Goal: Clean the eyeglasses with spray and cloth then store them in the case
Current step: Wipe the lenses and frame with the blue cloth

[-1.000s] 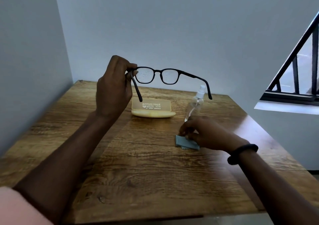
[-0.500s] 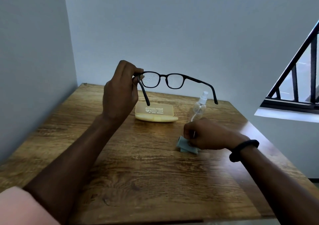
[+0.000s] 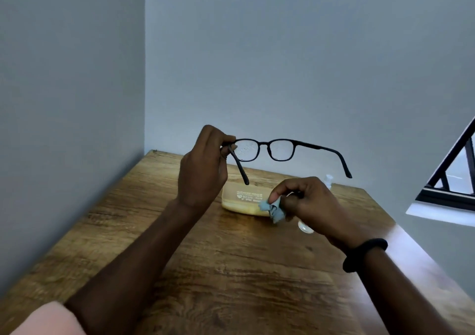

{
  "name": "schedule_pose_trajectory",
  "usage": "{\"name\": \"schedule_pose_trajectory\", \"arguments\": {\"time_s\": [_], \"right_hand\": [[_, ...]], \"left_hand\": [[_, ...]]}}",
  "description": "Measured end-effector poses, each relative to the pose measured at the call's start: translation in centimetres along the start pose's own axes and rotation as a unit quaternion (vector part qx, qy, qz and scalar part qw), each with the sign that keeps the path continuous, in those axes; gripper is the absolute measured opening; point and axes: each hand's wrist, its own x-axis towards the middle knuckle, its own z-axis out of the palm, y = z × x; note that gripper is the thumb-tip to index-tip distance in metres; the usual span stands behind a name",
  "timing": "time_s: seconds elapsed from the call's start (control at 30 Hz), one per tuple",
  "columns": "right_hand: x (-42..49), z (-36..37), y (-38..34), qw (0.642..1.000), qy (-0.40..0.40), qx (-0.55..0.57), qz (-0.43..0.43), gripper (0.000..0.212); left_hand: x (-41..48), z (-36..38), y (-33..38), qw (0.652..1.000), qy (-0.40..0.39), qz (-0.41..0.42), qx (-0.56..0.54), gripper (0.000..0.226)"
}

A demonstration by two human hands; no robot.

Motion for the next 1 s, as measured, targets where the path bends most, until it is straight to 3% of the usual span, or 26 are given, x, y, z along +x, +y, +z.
{"name": "schedule_pose_trajectory", "arguments": {"time_s": [0.1,0.2,0.27,0.4,0.57,0.73,1.0], "right_hand": [[0.6,0.1,-0.8,0.983,0.027,0.184,0.011,0.029],[0.8,0.2,-2.2,0.962,0.075,0.260,-0.032,0.020],[1.3,0.6,-2.9,0.960,0.126,0.242,-0.059,0.017],[2.9,2.0,-3.5,0.948,0.225,0.212,-0.081,0.031],[3.8,3.6,-2.4,0.922,0.353,0.050,-0.152,0.025],[3.8,4.6,-1.4,0.887,0.389,-0.068,-0.241,0.017],[3.6,5.8,-1.7,0.900,0.372,-0.098,-0.204,0.012]], "left_hand": [[0.1,0.0,-0.3,1.000,0.013,-0.013,-0.005,0.009],[0.1,0.0,-0.4,1.000,0.015,-0.018,-0.009,0.010],[0.1,0.1,-0.3,1.000,0.007,-0.017,-0.003,0.011],[-0.1,0.2,-0.1,1.000,-0.012,-0.010,0.000,0.018],[-0.5,0.5,0.2,1.000,-0.021,0.011,-0.006,0.020],[-0.7,0.6,0.8,0.999,-0.034,0.027,-0.009,0.021],[-1.1,0.6,1.4,0.998,-0.047,0.028,-0.030,0.025]]}}
